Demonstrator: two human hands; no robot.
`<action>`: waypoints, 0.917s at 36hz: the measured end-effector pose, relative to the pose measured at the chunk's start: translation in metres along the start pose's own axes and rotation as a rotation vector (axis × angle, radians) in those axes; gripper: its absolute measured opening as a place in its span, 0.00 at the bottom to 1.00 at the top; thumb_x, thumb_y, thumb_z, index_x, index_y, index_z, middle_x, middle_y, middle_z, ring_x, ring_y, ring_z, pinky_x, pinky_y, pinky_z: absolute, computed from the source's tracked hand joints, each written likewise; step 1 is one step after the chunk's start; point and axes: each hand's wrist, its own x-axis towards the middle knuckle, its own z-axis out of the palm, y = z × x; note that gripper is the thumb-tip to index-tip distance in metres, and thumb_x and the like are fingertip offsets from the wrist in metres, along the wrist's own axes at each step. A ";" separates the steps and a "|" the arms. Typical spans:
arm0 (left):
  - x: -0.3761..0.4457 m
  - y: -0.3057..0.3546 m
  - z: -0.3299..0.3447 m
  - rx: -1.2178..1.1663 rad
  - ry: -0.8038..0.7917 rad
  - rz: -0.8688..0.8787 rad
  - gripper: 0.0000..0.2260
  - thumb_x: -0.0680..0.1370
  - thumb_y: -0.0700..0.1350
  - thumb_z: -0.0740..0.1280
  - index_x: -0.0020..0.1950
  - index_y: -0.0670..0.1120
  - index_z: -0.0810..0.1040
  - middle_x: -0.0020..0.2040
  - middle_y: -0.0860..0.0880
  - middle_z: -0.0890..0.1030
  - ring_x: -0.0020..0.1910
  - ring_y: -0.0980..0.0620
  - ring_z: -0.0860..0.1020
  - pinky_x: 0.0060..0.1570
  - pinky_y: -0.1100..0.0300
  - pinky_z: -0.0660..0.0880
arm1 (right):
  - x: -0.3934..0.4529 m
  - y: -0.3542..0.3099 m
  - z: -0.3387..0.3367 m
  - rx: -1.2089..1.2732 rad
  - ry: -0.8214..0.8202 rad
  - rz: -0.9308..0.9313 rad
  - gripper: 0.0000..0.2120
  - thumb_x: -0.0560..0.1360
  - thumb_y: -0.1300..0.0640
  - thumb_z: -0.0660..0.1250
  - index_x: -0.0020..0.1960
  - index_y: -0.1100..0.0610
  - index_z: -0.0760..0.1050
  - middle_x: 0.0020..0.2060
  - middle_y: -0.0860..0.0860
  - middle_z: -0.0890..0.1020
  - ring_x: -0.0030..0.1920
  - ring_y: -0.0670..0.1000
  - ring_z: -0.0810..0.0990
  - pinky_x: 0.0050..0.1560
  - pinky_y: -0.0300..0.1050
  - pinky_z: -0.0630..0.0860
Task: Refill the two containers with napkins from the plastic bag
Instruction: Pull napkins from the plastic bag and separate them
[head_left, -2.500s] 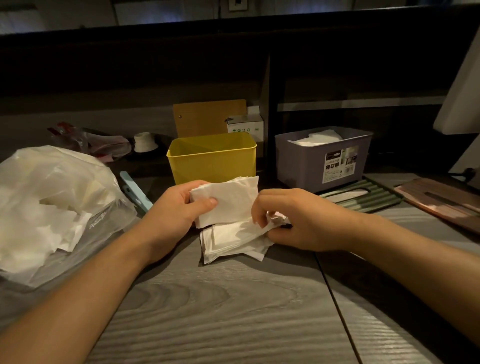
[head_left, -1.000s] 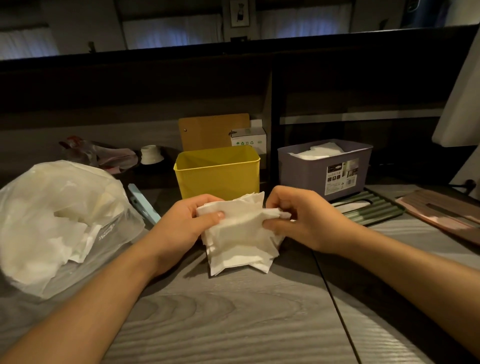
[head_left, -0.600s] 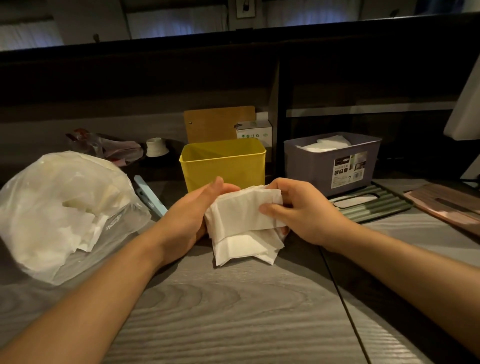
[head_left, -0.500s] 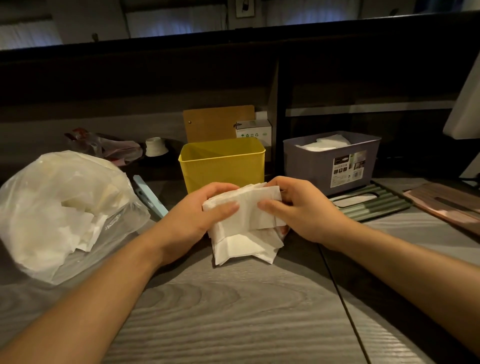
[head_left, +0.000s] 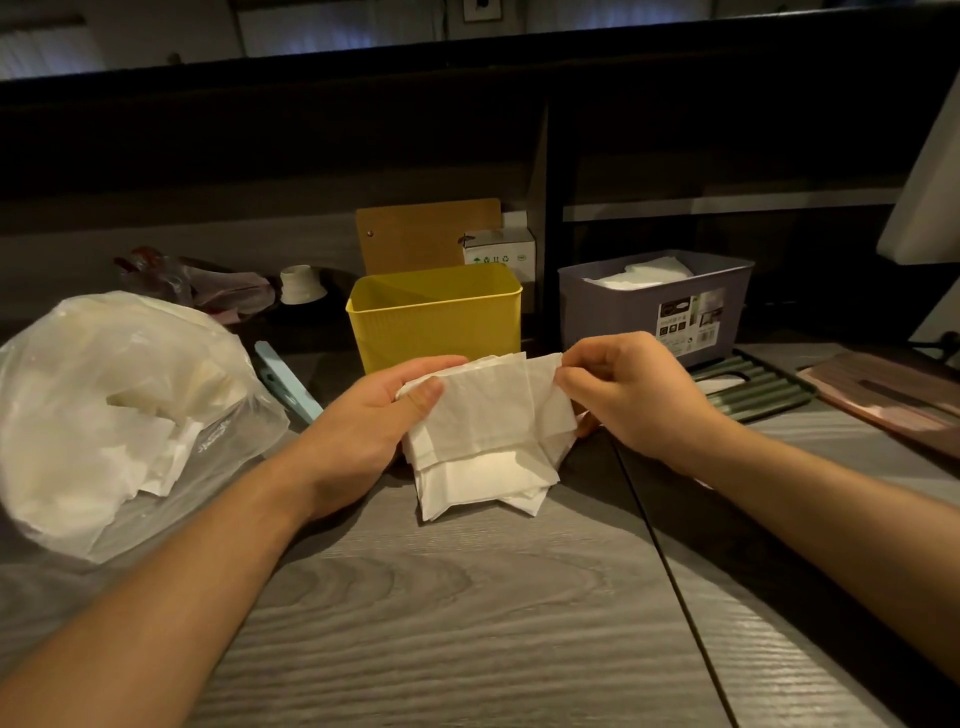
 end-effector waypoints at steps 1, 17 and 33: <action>0.000 0.000 0.000 -0.002 0.000 0.000 0.15 0.77 0.56 0.62 0.63 0.64 0.81 0.63 0.53 0.80 0.63 0.47 0.78 0.63 0.42 0.77 | 0.001 0.001 -0.002 -0.002 0.025 0.003 0.08 0.80 0.57 0.65 0.45 0.53 0.82 0.38 0.49 0.84 0.37 0.48 0.84 0.42 0.49 0.84; 0.003 -0.002 -0.001 -0.004 0.010 -0.019 0.14 0.82 0.43 0.65 0.62 0.61 0.81 0.59 0.53 0.83 0.60 0.48 0.80 0.60 0.44 0.80 | 0.006 -0.002 -0.019 0.369 0.197 -0.119 0.07 0.80 0.60 0.64 0.55 0.55 0.80 0.50 0.47 0.81 0.53 0.49 0.81 0.46 0.43 0.82; 0.002 0.004 0.004 -0.011 0.025 -0.054 0.12 0.85 0.48 0.60 0.63 0.56 0.81 0.59 0.52 0.83 0.59 0.47 0.81 0.53 0.49 0.79 | -0.008 -0.025 -0.001 0.730 -0.207 -0.022 0.07 0.79 0.67 0.64 0.46 0.59 0.79 0.41 0.53 0.83 0.40 0.52 0.80 0.35 0.42 0.77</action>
